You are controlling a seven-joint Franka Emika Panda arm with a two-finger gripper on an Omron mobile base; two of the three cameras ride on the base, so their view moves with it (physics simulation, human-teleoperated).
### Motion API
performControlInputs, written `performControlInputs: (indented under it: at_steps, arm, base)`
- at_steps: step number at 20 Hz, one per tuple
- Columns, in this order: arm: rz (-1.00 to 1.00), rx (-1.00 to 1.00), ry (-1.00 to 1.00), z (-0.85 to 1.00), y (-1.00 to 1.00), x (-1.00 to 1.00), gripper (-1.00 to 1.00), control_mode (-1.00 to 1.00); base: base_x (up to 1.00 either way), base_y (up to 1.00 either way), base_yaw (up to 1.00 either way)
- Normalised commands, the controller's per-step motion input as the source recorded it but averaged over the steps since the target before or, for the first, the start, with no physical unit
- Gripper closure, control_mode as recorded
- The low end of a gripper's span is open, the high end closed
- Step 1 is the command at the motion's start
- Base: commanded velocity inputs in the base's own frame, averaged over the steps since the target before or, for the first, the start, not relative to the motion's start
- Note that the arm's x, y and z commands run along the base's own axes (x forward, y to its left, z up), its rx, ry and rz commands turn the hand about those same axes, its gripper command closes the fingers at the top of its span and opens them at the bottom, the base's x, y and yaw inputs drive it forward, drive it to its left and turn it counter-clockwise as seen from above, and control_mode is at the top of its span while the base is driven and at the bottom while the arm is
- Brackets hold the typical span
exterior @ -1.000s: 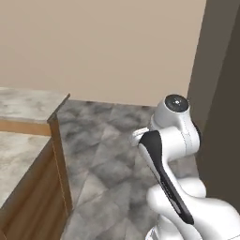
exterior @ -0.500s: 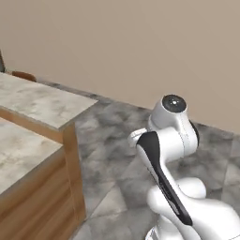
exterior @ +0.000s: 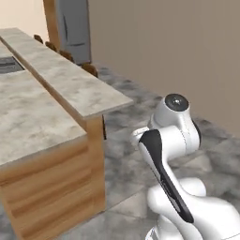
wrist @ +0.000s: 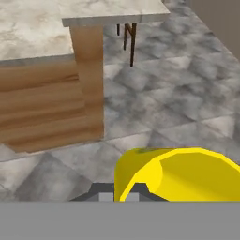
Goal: Place the pitcher and cup on the dining counter for serving.
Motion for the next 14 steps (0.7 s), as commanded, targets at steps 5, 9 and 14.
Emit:
performControlInputs:
  at_steps: [5,9,14]
  arm:
    - [0.00,0.00,0.00,0.00,0.00,0.00,1.00,1.00]
    - [0.00,0.00,0.00,0.00,0.00,0.00,1.00,1.00]
    - [0.00,0.00,0.00,0.00,0.00,0.00,1.00,1.00]
  base:
    - [0.19,-0.77,0.69]
    - [0.32,-0.89,0.55]
    - [0.53,-0.55,0.34]
